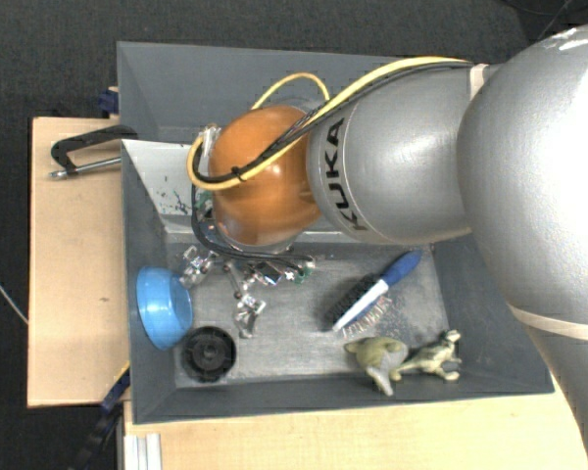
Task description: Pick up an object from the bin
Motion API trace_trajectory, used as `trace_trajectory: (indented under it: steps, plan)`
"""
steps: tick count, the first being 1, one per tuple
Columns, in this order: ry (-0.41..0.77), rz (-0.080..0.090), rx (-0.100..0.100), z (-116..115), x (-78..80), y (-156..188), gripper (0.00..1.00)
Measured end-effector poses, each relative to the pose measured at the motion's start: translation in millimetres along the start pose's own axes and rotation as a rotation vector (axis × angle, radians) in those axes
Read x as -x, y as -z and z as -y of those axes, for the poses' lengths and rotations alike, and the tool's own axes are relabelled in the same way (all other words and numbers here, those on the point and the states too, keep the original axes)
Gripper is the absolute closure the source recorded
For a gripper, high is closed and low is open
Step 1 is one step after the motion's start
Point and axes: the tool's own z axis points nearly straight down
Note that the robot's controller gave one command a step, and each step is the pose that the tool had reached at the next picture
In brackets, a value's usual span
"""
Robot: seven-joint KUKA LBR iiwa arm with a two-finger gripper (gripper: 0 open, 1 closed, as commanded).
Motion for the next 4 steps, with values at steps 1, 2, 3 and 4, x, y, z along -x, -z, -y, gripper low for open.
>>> trace_trajectory:
  steps: [1, 2, 3, 4]
  plan:
    - [0.094, 0.013, 0.004, 10, 15.9, 88, 0.0]
    - [0.053, -0.004, 0.01, 100, -59.9, 44, 0.0]
    - [0.192, -0.003, 0.01, 105, -160.8, 79, 0.0]
    - [0.201, -0.001, 0.014, 132, -160.6, -46, 0.0]
